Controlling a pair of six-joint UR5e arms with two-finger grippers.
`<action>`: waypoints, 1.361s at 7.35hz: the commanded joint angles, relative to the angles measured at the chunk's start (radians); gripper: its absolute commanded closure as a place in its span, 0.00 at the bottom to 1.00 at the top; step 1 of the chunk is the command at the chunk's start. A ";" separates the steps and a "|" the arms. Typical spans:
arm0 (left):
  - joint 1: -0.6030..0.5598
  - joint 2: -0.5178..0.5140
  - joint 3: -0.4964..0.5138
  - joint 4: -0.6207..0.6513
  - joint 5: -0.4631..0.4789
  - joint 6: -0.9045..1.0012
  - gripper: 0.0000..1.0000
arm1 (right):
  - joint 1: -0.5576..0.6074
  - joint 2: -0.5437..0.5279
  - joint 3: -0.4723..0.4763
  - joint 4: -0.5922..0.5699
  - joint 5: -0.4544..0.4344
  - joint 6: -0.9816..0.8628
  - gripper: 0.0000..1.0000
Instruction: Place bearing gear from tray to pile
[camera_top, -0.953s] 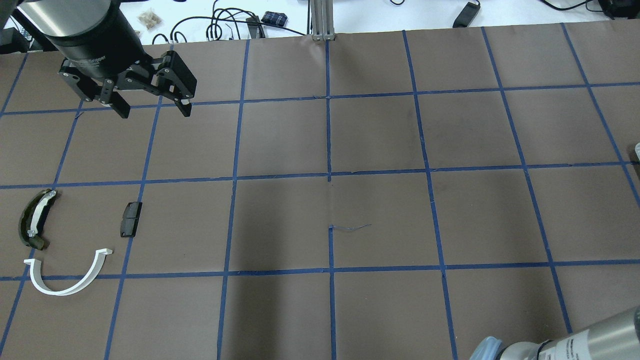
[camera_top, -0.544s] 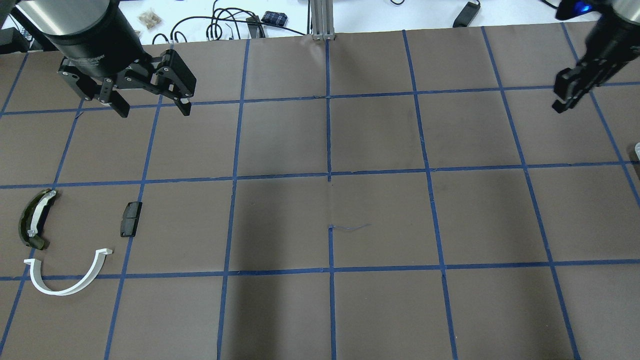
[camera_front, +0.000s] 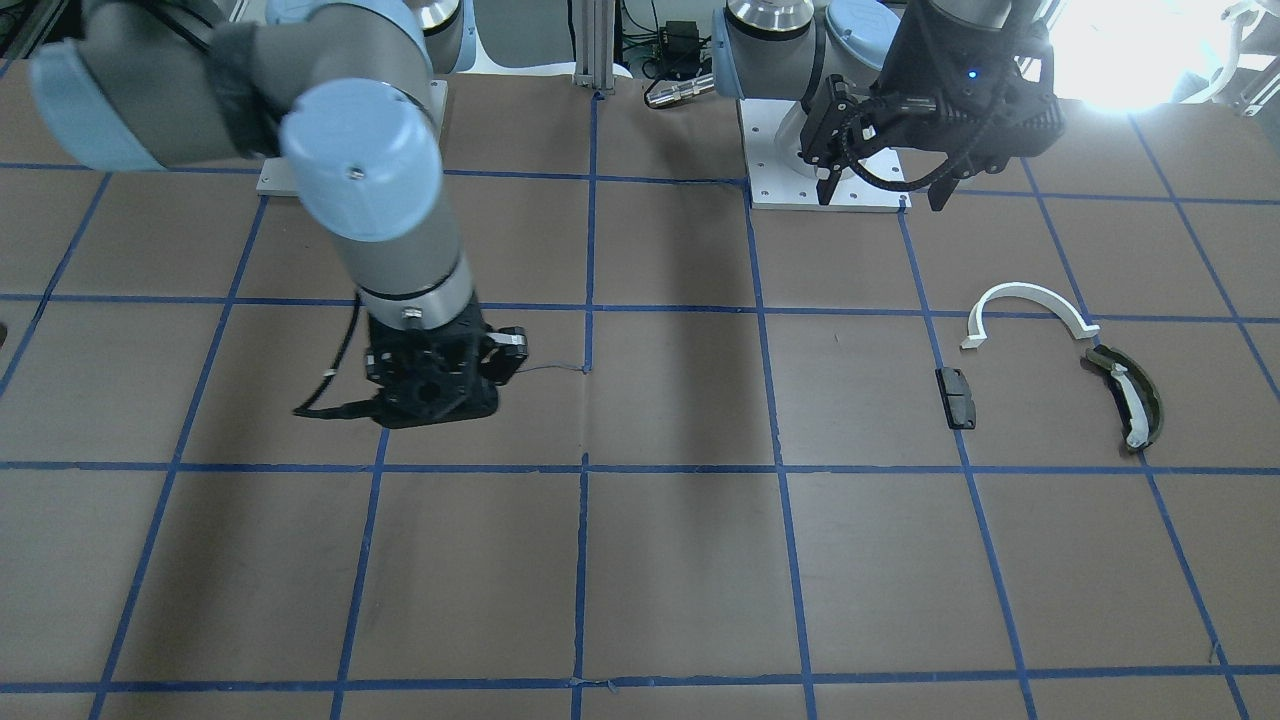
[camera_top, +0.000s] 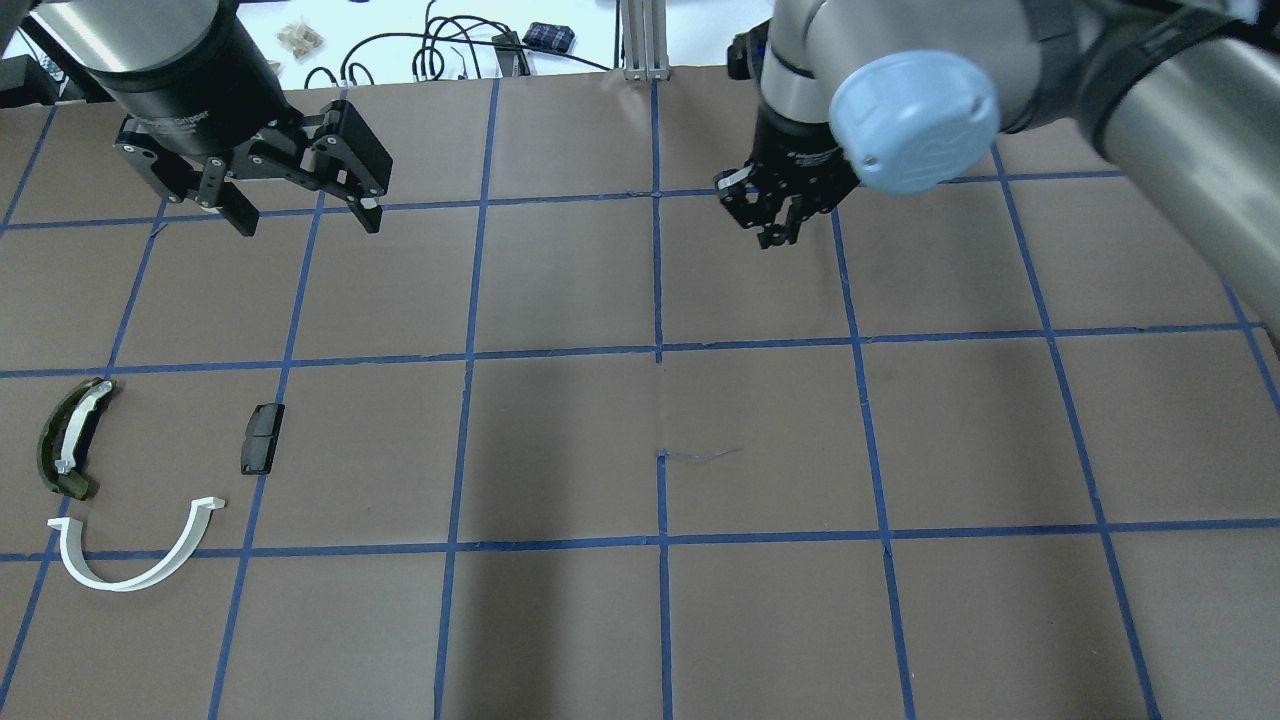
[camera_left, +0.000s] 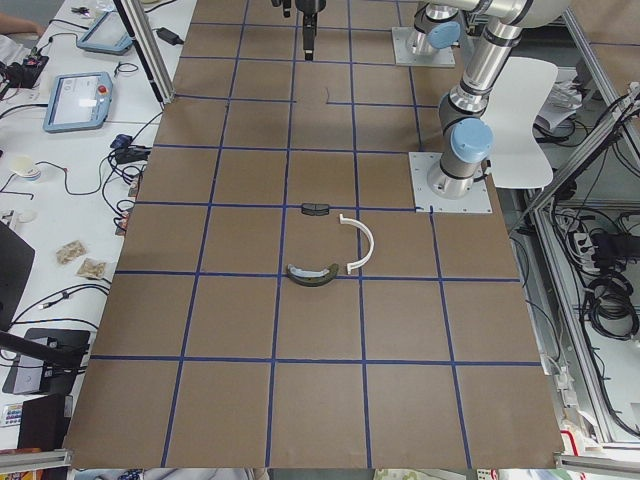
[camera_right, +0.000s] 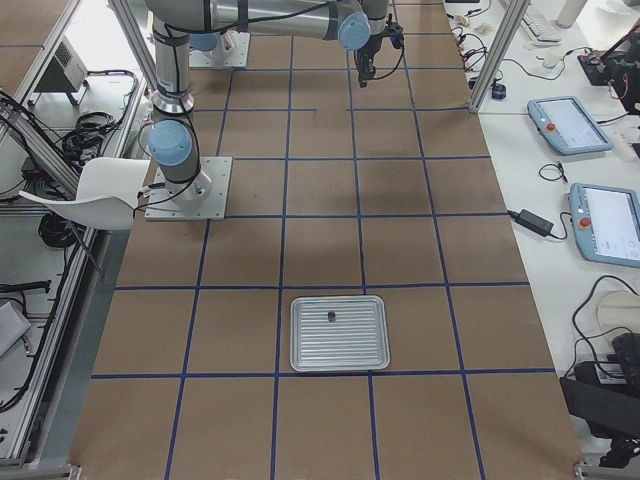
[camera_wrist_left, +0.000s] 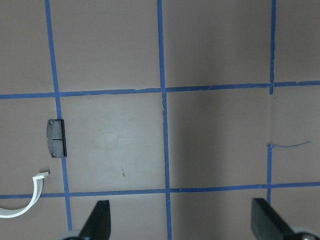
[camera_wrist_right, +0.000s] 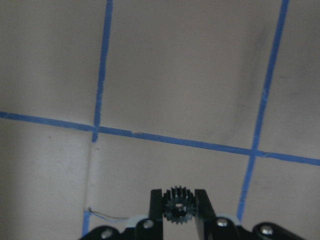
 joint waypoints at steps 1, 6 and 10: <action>0.000 0.006 -0.004 0.000 0.001 0.001 0.00 | 0.103 0.104 0.097 -0.241 0.014 0.103 1.00; -0.015 0.006 0.008 -0.001 0.007 0.001 0.00 | 0.158 0.191 0.137 -0.415 0.059 0.054 0.00; -0.027 -0.091 -0.020 0.084 -0.036 -0.025 0.00 | -0.131 -0.086 0.116 -0.104 0.043 -0.249 0.00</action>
